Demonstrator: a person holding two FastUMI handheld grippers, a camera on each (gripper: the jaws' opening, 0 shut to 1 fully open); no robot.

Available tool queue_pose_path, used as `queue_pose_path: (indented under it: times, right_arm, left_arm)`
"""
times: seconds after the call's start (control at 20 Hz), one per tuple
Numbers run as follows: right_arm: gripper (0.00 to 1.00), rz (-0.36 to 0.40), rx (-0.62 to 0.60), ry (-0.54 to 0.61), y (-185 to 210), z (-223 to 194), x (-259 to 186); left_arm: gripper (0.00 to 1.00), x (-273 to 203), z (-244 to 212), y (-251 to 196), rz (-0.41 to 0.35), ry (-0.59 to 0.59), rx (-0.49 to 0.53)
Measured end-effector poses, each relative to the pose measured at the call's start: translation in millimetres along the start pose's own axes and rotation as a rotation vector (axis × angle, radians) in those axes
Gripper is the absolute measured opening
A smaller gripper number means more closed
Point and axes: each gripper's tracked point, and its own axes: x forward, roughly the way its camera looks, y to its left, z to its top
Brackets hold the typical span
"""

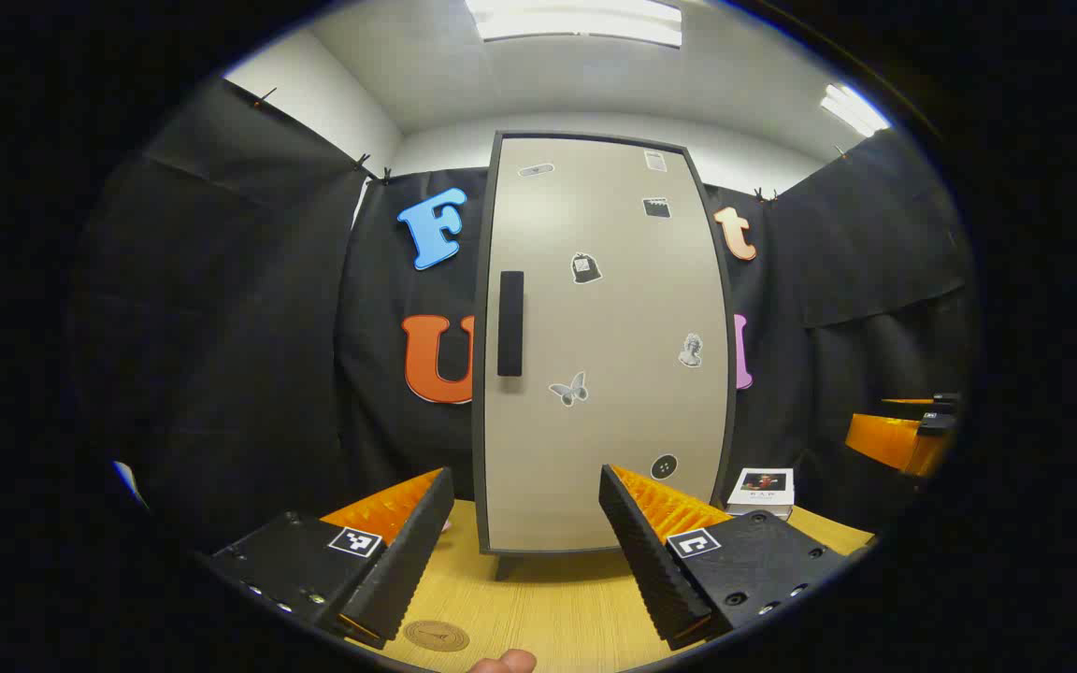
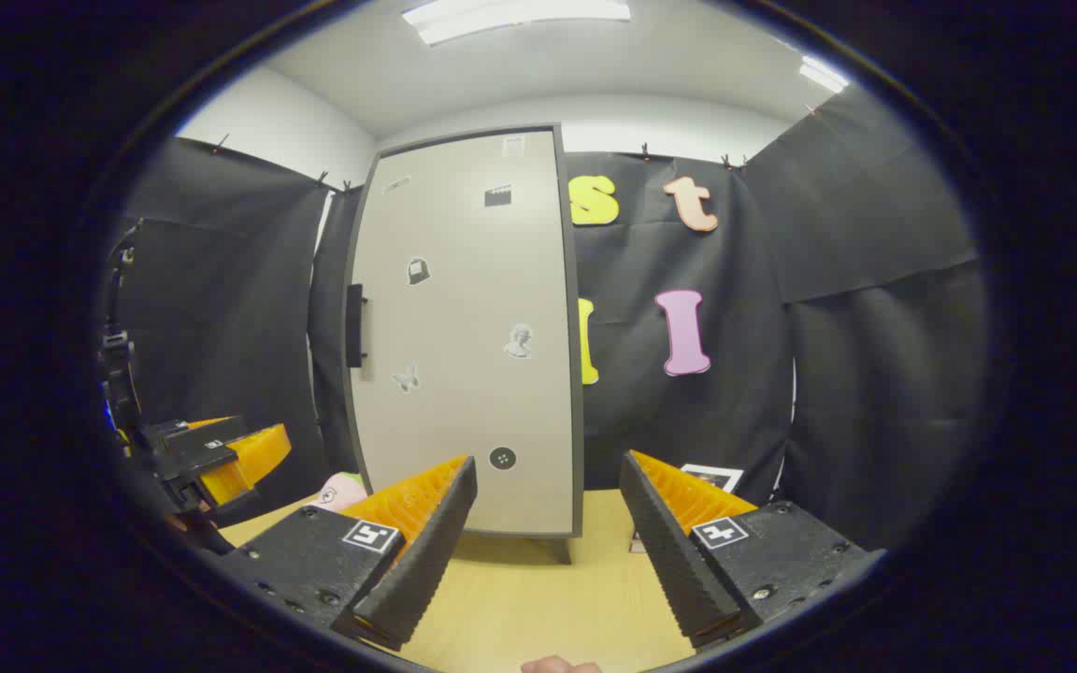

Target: Open the cabinet door with the right hand, grasp the bottle in the cabinet with the left hand and place it on the coaster, then close the cabinet door with the right hand.

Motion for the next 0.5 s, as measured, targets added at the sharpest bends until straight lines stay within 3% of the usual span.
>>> queue_pose_path:
  times: [0.1, 0.15, 0.2, 0.5]
  right_arm:
    - [0.94, -0.017, -0.001, 0.001, -0.5, -2.0, -1.1]
    - [0.99, -0.025, -0.002, -0.003, -0.2, -2.1, -1.6]
    - [0.94, -0.026, -0.002, -0.007, 0.7, -1.8, -1.2]
    - [0.94, -0.023, 0.001, -0.009, 3.5, 0.5, 2.6]
  left_arm:
    - [0.95, -0.1, -0.4, 2.3, -0.007, -0.004, -0.004]
    - [0.95, 0.1, -0.5, 3.0, -0.012, -0.005, -0.004]
    - [0.95, 0.2, 0.0, 5.3, -0.010, -0.010, 0.000]
    - [0.95, 1.3, 3.7, 8.6, -0.009, -0.017, 0.002]
